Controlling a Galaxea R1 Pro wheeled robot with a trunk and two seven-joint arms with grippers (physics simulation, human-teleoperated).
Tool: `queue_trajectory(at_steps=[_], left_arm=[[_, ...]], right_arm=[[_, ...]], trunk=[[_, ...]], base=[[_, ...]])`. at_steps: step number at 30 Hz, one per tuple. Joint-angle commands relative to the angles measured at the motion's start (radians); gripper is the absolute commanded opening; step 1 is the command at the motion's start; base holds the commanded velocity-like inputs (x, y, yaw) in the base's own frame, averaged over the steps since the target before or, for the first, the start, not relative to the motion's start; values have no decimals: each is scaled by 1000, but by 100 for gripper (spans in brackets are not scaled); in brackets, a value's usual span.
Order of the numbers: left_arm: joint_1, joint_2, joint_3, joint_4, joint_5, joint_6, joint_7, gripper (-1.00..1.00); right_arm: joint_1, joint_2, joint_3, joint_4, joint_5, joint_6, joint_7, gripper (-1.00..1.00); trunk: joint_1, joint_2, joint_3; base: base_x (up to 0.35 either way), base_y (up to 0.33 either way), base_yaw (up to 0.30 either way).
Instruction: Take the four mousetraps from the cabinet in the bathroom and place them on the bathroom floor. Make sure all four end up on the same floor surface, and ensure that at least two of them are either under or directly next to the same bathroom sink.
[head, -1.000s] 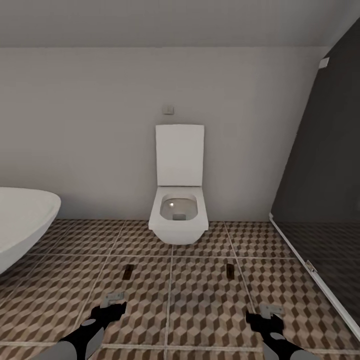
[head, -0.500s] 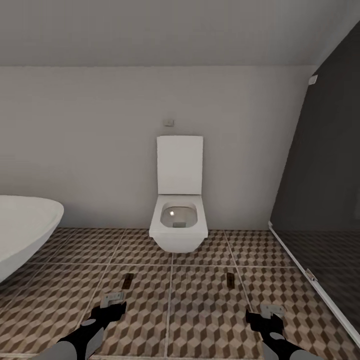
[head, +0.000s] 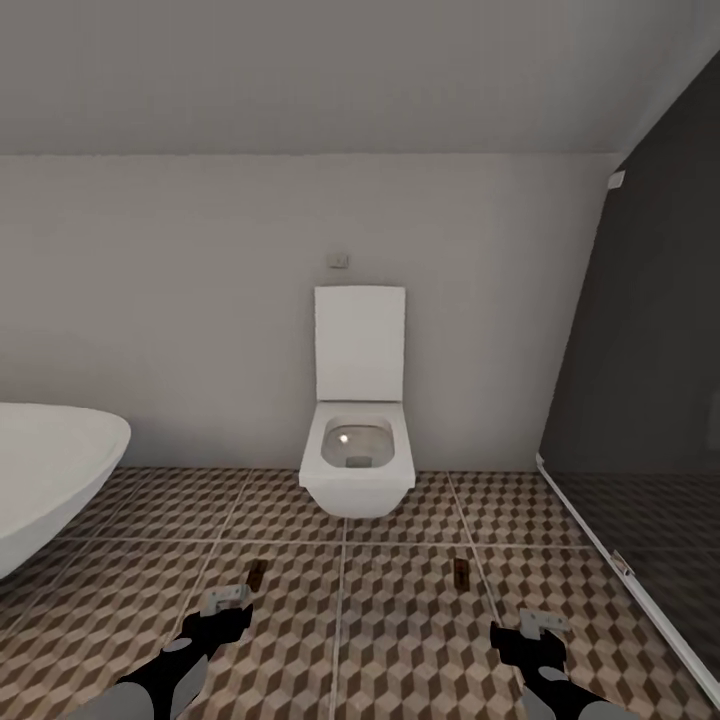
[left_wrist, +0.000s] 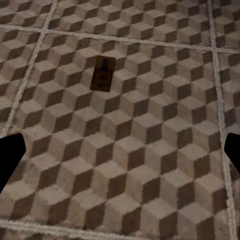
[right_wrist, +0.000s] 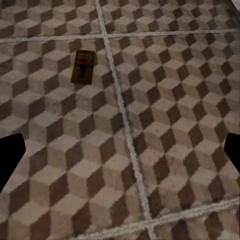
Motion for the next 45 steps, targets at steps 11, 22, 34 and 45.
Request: queue_trajectory(at_steps=[11,22,34,45], left_arm=[[-1,0,6,13,-3,-3,-1,100],[-1,0,6,15,-3,-3,-1,100],[-1,0,6,16,-3,-3,-1,100],[-1,0,6,17,-2,-4,-1,100]], right_arm=[[0,-1,-5,14,-2,-3,2,100],[0,1,-5,19,-2,0,4,100],[0,1,-4,29,-2,1,4,100],[0,1,-3,33,-2,1,4,100]], trunk=[[-42,77,34],[-85,154,68],[-131,238,106],[-173,315,140]], base=[[0,0,0],[0,0,0],[0,0,0],[0,0,0]])
